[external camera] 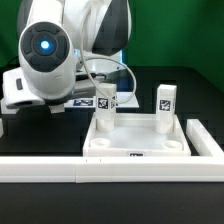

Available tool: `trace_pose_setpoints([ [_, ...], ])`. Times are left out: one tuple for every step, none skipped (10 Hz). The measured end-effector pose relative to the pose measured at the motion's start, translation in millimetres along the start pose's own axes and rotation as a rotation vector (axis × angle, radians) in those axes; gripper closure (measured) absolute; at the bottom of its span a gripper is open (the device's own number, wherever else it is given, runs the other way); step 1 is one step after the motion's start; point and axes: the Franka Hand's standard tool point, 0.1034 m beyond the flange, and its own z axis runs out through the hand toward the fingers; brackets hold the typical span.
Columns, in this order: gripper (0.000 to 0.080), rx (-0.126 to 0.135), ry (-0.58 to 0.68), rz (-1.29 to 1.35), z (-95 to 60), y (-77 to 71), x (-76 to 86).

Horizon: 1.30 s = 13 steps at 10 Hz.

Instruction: Assemble square table

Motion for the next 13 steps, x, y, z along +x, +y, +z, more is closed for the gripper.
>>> trace_pose_setpoints([
  [0.0512,-0.001,-0.018,-0.009,-8.4,-13.8,-20.2],
  [0.0512,-0.013,-0.018,0.007,-11.8,-31.1,-39.4],
  [0.0512,-0.033,-0.010,0.007,-11.0,-46.5,-48.6],
  [0.0512,-0.040,0.010,0.008,-7.6,-44.4,-44.1],
  [0.0512,-0.040,0.014,0.003,-7.2,-42.8,-43.0],
  [0.0512,-0.050,0.066,-0.005,-11.0,-41.8,-38.1],
  [0.0512,-0.061,0.136,-0.023,-17.6,-40.7,-39.5],
  [0.0512,-0.063,0.171,-0.061,-40.3,-36.3,-51.9],
  [0.0512,-0.072,0.245,-0.087,-72.3,-24.0,-60.8],
  [0.0512,-0.080,0.298,-0.096,-94.8,-11.0,-68.4],
  [0.0512,-0.083,0.370,-0.117,-117.2,0.2,-71.7],
  [0.0512,-0.086,0.465,-0.111,-136.3,9.3,-72.8],
  [0.0512,-0.099,0.531,-0.107,-130.9,8.9,-69.7],
])
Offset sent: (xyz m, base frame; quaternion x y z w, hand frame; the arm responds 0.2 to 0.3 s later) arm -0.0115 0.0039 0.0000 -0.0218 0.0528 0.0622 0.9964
